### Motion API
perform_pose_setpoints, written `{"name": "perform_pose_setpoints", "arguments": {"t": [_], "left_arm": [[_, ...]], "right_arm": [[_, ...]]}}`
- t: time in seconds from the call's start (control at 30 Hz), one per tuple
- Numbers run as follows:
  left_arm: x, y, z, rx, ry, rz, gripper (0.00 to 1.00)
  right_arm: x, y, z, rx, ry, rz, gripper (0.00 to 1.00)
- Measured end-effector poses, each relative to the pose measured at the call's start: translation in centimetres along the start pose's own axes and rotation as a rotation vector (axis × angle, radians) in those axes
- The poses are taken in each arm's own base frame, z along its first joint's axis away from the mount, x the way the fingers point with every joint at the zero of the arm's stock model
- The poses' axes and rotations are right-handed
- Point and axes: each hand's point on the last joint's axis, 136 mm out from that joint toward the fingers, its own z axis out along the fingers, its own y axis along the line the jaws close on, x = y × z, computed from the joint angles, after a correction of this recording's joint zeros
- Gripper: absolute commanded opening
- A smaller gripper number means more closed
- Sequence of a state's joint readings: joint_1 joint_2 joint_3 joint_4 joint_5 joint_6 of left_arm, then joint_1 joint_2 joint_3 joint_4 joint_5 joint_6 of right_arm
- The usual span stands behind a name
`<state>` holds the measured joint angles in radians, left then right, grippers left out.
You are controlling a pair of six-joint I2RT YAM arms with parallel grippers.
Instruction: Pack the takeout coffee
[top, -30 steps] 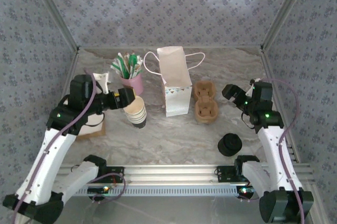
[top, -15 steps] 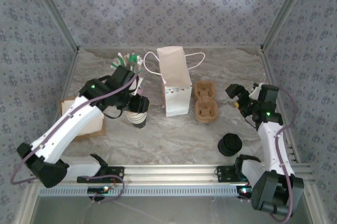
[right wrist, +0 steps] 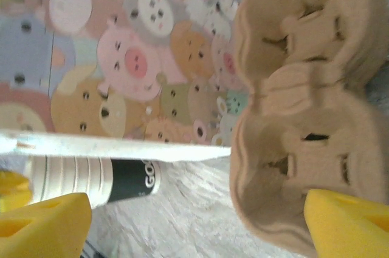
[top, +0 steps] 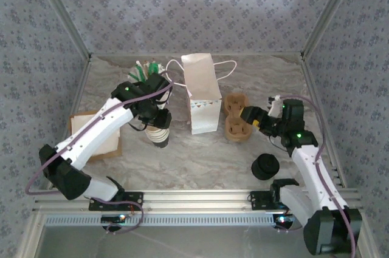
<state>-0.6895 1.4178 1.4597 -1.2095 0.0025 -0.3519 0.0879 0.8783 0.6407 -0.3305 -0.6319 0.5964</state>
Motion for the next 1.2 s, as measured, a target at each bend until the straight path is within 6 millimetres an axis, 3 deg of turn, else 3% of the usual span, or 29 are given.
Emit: {"name": "perform_pose_setpoints", "arguments": {"t": [0.1,0.37,0.73,1.2], "left_arm": [[-0.1,0.0,-0.1,0.001,-0.003,0.009,0.2],[0.2,0.1,0.1,-0.005,0.014,0.011,0.2],[0.5,0.1,0.0,-0.011,0.025,0.015,0.04],[-0.3,0.4,-2.4,-0.048,-0.013,0.035,0.01]], "right_arm": [[1.5,1.2,0.6,0.008,0.044,-0.074,0.92],[4.3,2.1,1.3,0.046,0.116,-0.17,0.93],[4.2,2.9,1.1,0.061,0.111,-0.208,0.94],[4.4,3.4,1.1,0.055,0.114,-0.225,0.96]]}}
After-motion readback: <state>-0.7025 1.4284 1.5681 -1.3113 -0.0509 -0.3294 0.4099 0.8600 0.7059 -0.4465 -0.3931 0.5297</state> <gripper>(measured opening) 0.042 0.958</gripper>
